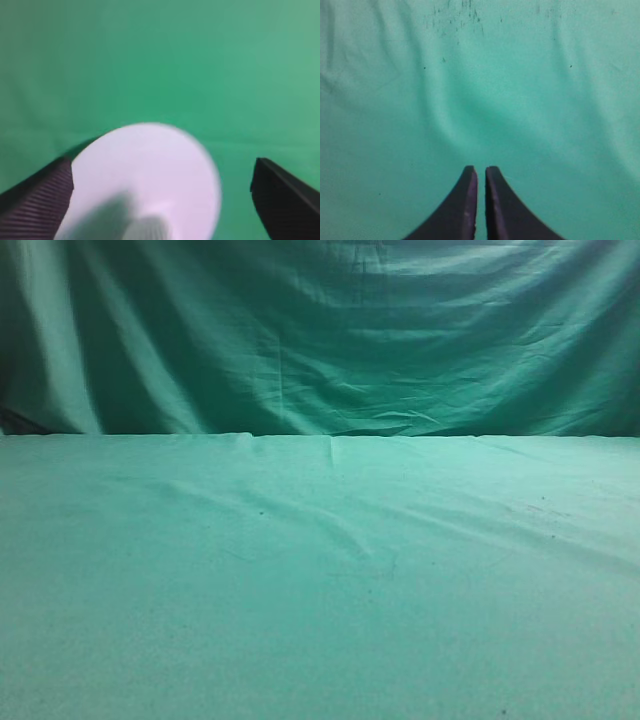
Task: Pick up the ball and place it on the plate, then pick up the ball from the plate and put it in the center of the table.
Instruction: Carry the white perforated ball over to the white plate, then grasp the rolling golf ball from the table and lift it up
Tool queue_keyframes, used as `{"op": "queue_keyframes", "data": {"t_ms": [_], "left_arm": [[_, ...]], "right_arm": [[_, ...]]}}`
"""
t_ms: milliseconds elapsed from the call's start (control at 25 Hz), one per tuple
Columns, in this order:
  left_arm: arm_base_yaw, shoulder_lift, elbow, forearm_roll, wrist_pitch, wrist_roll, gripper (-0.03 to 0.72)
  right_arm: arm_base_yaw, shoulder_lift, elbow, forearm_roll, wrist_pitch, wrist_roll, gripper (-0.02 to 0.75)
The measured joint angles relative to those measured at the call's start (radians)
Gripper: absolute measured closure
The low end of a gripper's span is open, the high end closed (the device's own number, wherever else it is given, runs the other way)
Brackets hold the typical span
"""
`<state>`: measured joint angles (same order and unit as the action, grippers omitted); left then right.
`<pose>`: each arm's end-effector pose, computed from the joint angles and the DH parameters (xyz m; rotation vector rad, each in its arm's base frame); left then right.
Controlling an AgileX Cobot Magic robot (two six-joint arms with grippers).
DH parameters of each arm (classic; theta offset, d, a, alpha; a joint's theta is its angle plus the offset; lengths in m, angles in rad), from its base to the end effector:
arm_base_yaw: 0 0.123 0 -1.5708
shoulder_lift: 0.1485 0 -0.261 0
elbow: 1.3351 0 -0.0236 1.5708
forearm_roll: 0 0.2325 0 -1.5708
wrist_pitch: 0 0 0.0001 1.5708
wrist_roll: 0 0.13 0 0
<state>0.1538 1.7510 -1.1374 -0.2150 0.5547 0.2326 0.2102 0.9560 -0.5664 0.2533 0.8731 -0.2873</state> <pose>0.3570 0.0405 0.1602 -0.0999 2.6305 -0.0795 0.1538 0.0583 0.1924 -0.5056 2.6785 0.2888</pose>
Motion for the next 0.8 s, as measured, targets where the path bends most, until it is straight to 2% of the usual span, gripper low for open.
{"op": "queue_keyframes", "data": {"t_ms": [120,160,280,400,480,560,800], "left_arm": [[-0.018,0.000,-0.086,-0.169,0.094,0.166,0.043],[-0.027,0.000,-0.122,-0.236,0.140,0.214,0.110],[-0.063,0.000,-0.195,-0.342,0.234,0.305,0.263],[-0.100,0.000,-0.237,-0.375,0.296,0.346,0.519],[-0.121,-0.006,-0.244,-0.375,0.319,0.352,0.630],[-0.145,-0.027,-0.243,-0.371,0.336,0.355,0.688],[-0.213,-0.190,-0.241,-0.351,0.375,0.348,0.688]], "right_arm": [[0.000,0.000,0.000,-0.001,0.000,0.000,0.685],[0.000,0.000,0.000,-0.001,0.000,0.000,0.685],[0.000,0.000,0.000,-0.001,0.000,0.000,0.685],[0.000,0.000,0.000,-0.001,0.000,0.000,0.685],[0.000,0.000,0.000,-0.001,0.000,0.000,0.685],[0.000,0.000,0.000,-0.001,0.000,0.000,0.685],[0.000,0.000,0.000,-0.001,0.000,0.000,0.685]]}}
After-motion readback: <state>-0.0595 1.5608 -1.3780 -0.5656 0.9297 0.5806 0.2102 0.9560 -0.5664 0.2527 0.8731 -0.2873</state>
